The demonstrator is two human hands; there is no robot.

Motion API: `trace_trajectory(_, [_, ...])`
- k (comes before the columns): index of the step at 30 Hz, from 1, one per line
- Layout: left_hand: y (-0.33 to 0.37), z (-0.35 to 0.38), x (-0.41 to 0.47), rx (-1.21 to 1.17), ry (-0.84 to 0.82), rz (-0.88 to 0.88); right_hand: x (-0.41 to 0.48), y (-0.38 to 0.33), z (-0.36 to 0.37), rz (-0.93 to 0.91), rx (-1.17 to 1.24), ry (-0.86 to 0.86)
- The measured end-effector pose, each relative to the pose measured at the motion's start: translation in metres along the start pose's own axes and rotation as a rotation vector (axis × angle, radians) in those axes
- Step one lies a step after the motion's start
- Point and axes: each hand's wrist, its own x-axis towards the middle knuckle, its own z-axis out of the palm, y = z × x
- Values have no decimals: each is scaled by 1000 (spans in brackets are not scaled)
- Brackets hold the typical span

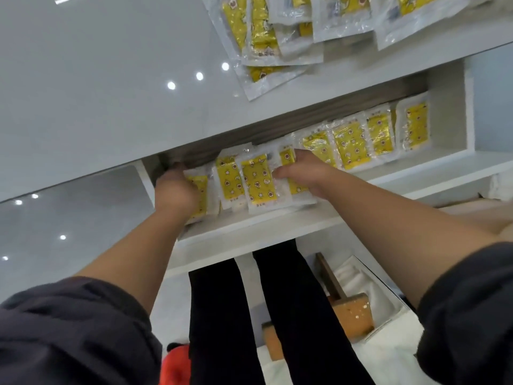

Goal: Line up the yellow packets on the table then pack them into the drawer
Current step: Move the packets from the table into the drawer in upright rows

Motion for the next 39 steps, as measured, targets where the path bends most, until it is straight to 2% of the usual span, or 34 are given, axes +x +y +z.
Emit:
trace_trajectory(4, [8,-7,-4,487,-49,81,4,-7,24,-9,-48,-66])
trace_trajectory(6, [16,-12,-7,752,3,218,3,-10,33,-25,-73,-76])
trace_trajectory(7, [17,-14,-6,841,16,265,3,-11,39,-28,-89,-87])
trace_trajectory(10, [15,-26,-1,941,-35,265,6,-17,61,-49,-153,-118])
trace_trajectory(13, [5,-38,5,947,-14,294,5,-23,78,-68,-234,-163])
trace_trajectory(16, [-1,-41,10,845,43,393,4,-27,76,-70,-304,-162])
trace_trajectory(22, [10,-16,4,741,18,423,4,-23,20,-59,-359,-100])
trace_trajectory(25, [18,-5,1,525,-86,531,14,-13,-2,-48,-389,-18])
trace_trajectory(29, [37,2,7,374,-165,525,24,-1,-12,-26,-490,182])
trace_trajectory(36, [38,15,8,489,-49,540,16,-4,-16,51,-901,328])
trace_trajectory(39, [32,16,0,552,19,563,9,-6,-20,82,-941,345])
